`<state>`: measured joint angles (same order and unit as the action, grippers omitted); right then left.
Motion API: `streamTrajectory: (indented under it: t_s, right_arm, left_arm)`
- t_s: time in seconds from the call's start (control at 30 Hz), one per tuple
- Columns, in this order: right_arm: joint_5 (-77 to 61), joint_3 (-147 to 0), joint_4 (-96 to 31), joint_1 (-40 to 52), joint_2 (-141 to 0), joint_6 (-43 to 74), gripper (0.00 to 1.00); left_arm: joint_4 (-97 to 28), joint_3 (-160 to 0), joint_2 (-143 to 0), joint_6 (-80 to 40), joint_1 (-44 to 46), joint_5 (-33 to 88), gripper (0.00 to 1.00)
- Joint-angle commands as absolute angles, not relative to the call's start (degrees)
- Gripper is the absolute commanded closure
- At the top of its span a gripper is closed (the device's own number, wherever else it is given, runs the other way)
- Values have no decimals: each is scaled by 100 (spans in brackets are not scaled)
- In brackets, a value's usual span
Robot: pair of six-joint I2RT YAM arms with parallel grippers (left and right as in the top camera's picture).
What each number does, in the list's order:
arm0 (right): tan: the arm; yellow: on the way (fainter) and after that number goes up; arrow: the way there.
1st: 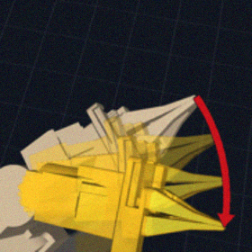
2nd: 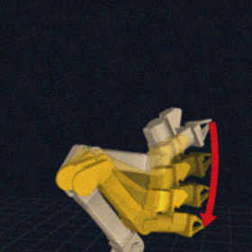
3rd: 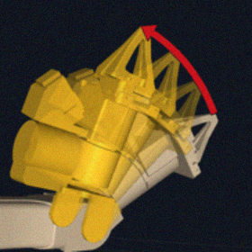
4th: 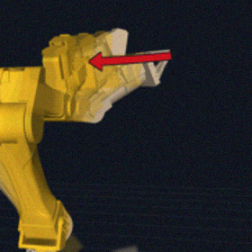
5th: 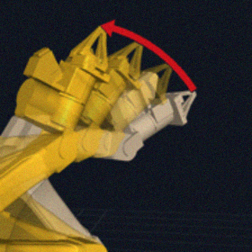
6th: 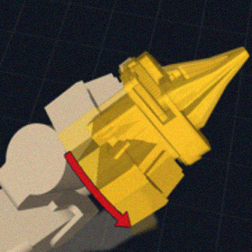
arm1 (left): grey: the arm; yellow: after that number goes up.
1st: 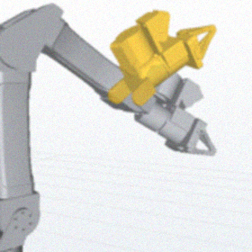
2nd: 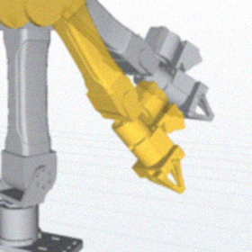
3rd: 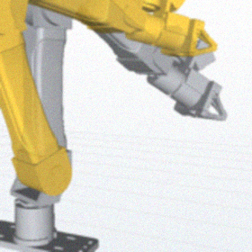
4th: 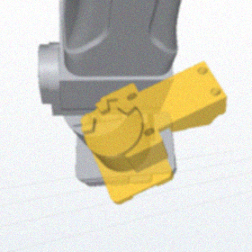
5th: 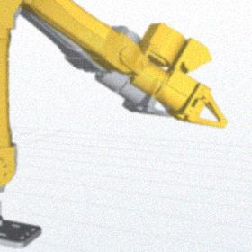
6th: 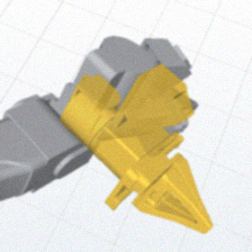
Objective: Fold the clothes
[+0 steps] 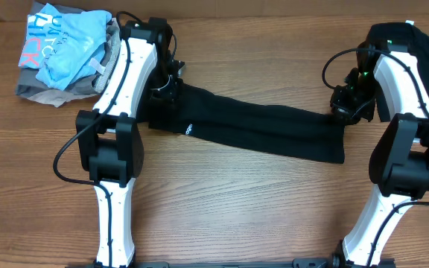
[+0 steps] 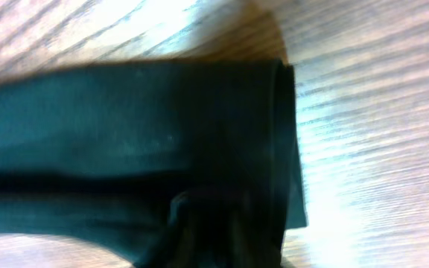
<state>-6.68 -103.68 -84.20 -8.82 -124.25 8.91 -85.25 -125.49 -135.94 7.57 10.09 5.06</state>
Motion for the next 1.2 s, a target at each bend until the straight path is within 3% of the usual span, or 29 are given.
streamTrajectory:
  t_s: [0.0,0.07,0.3,0.47,0.83,0.9,0.97,1.07,1.17]
  right_arm:
    - [-672,-10339,-8333,-943,-12328,696,62]
    - [-764,-10339,-8195,-991,-12328,475,51]
    - [-998,-10068,-7717,-1151,-12333,-32,39]
    - [-998,-9347,-7282,-1166,-12333,-45,38]
    - [-604,-7856,-6064,-1164,-12333,370,36]
    - [-604,-7557,-5739,-1166,-12333,556,40]
    - [-604,-7404,-5527,-1166,-12333,722,54]
    - [-607,-7358,-5332,-1253,-12333,1079,96]
    - [-672,-7450,-5323,-1441,-12331,1076,96]
  left_arm:
    - [-8569,-12691,-13443,357,821,-23,5]
    - [-8656,-12934,-13432,285,733,-23,0]
    - [-9045,-14488,-13408,75,554,-21,0]
    - [-9129,-15192,-13408,-49,548,-19,0]
    - [-9144,-15205,-13410,-45,550,-19,0]
    - [-9144,-15205,-13410,-45,554,-19,0]
    - [-9144,-15205,-13410,-45,554,-19,0]
    - [-9146,-15205,-13410,-45,554,-19,0]
    - [-9174,-15205,-13410,-45,554,-19,0]
